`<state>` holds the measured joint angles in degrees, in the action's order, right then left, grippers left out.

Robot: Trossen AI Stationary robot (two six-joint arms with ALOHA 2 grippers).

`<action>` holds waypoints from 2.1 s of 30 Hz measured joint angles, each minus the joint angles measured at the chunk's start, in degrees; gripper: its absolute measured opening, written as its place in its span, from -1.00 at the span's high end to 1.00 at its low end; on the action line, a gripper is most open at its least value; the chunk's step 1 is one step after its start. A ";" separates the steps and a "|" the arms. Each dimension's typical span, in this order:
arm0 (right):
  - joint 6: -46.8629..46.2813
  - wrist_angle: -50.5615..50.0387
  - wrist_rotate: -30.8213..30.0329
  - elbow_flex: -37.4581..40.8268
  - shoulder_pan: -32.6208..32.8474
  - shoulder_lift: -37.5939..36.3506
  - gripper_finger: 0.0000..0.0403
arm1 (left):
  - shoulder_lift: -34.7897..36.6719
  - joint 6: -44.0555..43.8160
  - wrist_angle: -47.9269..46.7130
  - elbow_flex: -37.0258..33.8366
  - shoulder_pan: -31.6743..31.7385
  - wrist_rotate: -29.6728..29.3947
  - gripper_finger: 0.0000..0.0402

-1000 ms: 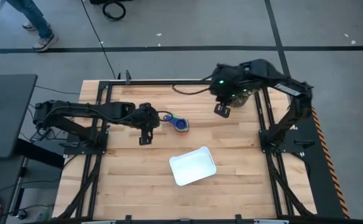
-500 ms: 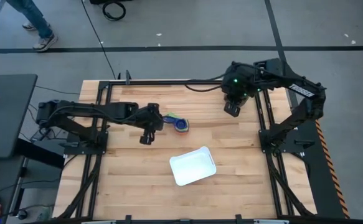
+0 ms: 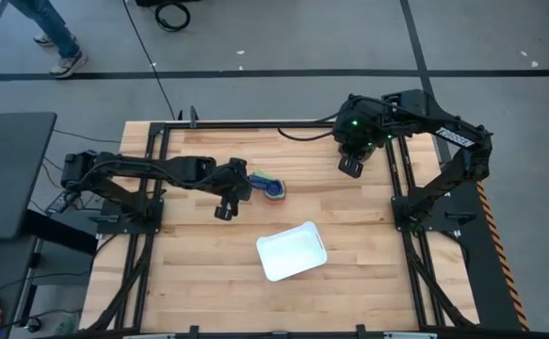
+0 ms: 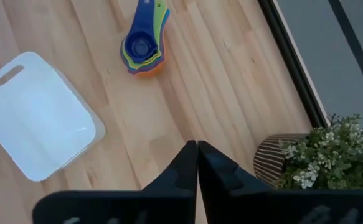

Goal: Nest measuring cups in basket
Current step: Put the nested measuring cups into the white bin

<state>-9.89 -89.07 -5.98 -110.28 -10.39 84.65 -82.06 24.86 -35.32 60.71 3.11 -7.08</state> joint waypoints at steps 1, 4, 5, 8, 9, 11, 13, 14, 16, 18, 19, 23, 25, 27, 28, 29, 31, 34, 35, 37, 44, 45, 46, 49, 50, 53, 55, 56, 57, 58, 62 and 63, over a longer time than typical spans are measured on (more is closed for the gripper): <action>-0.02 0.32 0.00 0.00 0.00 0.00 0.90 | 0.00 -0.05 -0.01 0.00 -0.09 -0.10 0.75; 0.00 1.68 0.02 0.00 0.00 -0.01 0.90 | -0.02 0.44 -0.31 0.00 -0.12 -0.10 0.75; 0.00 2.10 0.02 0.00 0.02 0.01 0.89 | -0.02 1.00 -0.20 0.00 -0.12 -0.10 0.75; 0.00 4.47 0.02 0.00 0.00 0.01 0.89 | -0.02 3.31 -0.33 0.00 -0.15 -0.05 0.75; 0.00 5.46 0.04 0.00 0.02 0.01 0.89 | -0.02 4.25 -0.24 0.00 -0.15 -0.06 0.75; 0.00 7.97 0.04 0.00 0.02 0.01 0.89 | -0.02 6.06 -0.24 0.00 -0.12 -0.09 0.75; 0.00 10.70 0.04 0.00 0.02 0.01 0.89 | -0.02 8.28 -0.19 0.00 -0.12 0.40 0.75; 0.00 12.11 0.04 0.00 0.00 0.01 0.89 | -0.02 9.31 -0.23 0.00 -0.12 0.92 0.75; 0.00 15.24 0.04 0.00 0.02 0.01 0.89 | -0.02 11.37 -0.18 0.00 -0.12 1.36 0.75; 0.98 18.46 0.04 0.00 0.02 0.01 0.89 | -0.02 12.23 -0.21 0.00 -0.15 1.42 0.75; 3.34 19.80 0.07 -0.01 0.00 0.02 0.89 | -0.02 12.26 -0.19 0.00 -0.15 1.43 0.75; 8.15 19.45 1.79 -0.04 0.02 0.04 0.89 | -0.02 12.26 -0.17 0.00 -0.12 1.39 0.75; 9.39 18.40 3.30 -0.04 0.09 0.04 0.89 | -0.02 12.26 0.21 0.00 -0.12 1.39 0.75; 11.10 16.94 4.65 -0.04 0.11 0.04 0.89 | -0.02 12.30 1.25 0.00 -0.15 1.41 0.75; 11.89 16.03 5.10 -0.04 0.11 0.05 0.89 | -0.02 12.26 1.84 0.00 -0.15 1.41 0.75; 12.68 14.69 5.45 -0.04 0.11 0.06 0.89 | -0.02 12.05 2.51 0.00 -0.15 1.40 0.75; 13.80 12.18 5.62 -0.04 0.11 0.06 0.89 | -0.02 11.84 3.44 0.00 -0.12 1.39 0.75; 14.62 9.10 5.61 -0.04 0.11 0.19 0.89 | -0.02 11.56 4.45 0.00 -0.12 1.41 0.75; 14.67 8.10 5.60 -0.04 0.11 0.21 0.89 | -0.02 11.54 4.55 0.00 -0.15 1.39 0.75; 15.35 6.72 5.60 0.34 0.11 0.28 0.89 | -0.02 11.73 4.87 0.00 -0.15 1.39 0.75; 19.80 5.44 5.62 6.91 0.11 0.45 0.89 | -0.02 11.78 7.83 0.00 -0.15 1.39 0.75; 19.95 5.46 5.60 8.12 0.11 0.47 0.89 | -0.02 11.78 8.42 0.00 -0.13 1.39 0.75; 19.96 5.56 5.61 9.32 0.11 0.47 0.89 | -0.02 11.78 8.77 0.00 -0.12 1.39 0.75; 20.00 7.94 5.62 12.87 0.11 0.48 0.89 | -0.02 11.53 9.48 0.00 -0.15 1.39 0.75; 20.00 8.58 5.61 13.86 0.11 0.52 0.89 | -0.02 10.87 9.65 0.00 -0.15 1.40 0.75; 20.15 11.08 5.62 16.60 0.11 0.47 0.89 | -0.02 7.64 10.22 0.00 -0.06 1.39 0.75; 20.17 11.27 5.62 17.56 0.11 0.55 0.89 | -0.02 5.77 10.78 0.00 -0.02 1.36 0.75; 20.15 11.36 5.62 17.77 0.11 0.56 0.89 | -0.02 5.44 10.83 0.00 -0.02 1.35 0.75; 20.16 11.56 5.62 17.90 0.11 0.56 0.89 | -0.02 5.25 10.79 0.00 -0.02 1.35 0.75; 20.15 11.62 5.62 17.99 0.11 0.57 0.89 | -0.02 4.91 10.77 0.00 -0.02 1.34 0.75; 20.15 12.34 5.62 18.05 0.11 0.63 0.89 | -0.02 4.72 10.37 0.00 -0.02 1.22 0.75; 20.15 12.41 5.62 18.05 0.11 0.63 0.89 | -0.02 4.69 10.18 0.00 -0.02 1.21 0.75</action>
<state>10.26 -76.67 -0.36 -92.23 -10.28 85.27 -82.08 29.55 -25.14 60.71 3.09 -5.87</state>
